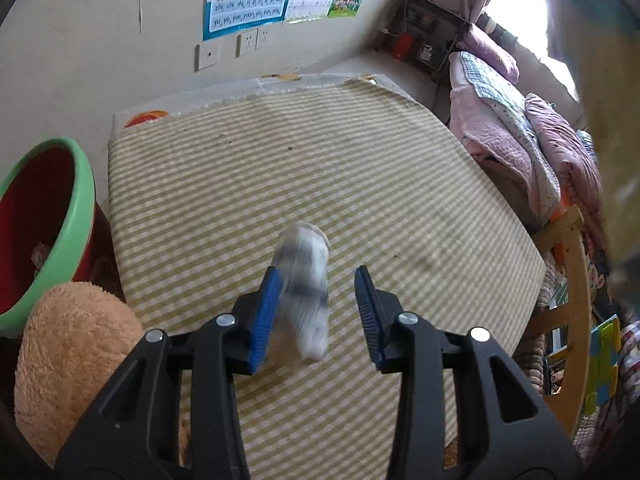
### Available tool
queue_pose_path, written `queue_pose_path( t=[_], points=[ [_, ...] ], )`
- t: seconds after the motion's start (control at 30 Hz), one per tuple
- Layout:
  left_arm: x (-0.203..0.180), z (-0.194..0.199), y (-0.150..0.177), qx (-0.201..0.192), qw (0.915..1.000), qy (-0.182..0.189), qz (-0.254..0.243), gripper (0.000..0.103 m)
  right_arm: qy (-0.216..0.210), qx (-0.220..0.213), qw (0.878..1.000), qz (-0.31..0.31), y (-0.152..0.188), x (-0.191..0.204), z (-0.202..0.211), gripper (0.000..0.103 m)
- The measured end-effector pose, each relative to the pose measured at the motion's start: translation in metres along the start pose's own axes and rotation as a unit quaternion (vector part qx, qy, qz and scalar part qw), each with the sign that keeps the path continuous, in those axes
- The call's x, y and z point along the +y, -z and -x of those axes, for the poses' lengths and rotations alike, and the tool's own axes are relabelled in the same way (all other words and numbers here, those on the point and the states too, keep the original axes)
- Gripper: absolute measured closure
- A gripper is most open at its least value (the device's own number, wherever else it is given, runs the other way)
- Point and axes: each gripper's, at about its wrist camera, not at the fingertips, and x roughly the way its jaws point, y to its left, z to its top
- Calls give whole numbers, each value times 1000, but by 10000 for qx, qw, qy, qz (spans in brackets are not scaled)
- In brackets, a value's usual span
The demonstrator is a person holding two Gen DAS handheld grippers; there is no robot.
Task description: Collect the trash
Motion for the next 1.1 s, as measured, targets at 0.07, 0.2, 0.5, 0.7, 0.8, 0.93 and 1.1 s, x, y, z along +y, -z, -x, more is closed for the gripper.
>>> queue_pose_path(
  t=[0.07,0.2,0.5,0.7,0.8,0.93,1.1],
  points=[
    [-1,4,-1,-70,10000,38,4,66,-161,-121,9998,46,-1,6,5,84],
    [1,9,-2,-156,9998,76,14,66,-376,-241,9990,26,-2,9,12,83],
    [13,23,-8,-439,9980,-142,-436,66,934,-384,9931,591,-6,-12,12,78],
    [31,27,-10,-466,9972,-344,-478,66,1384,185,9900,212,7,-57,-20,78],
    [35,27,-9,-417,9978,-360,-374,66,1168,144,9927,-277,10,-69,-20,77],
    [28,31,2,-474,9981,-344,-190,55,1166,-26,9908,-691,5,-73,-10,77],
    [-1,38,13,-761,9942,-299,-698,47,1167,-321,9912,-536,-2,-61,4,77]
  ],
)
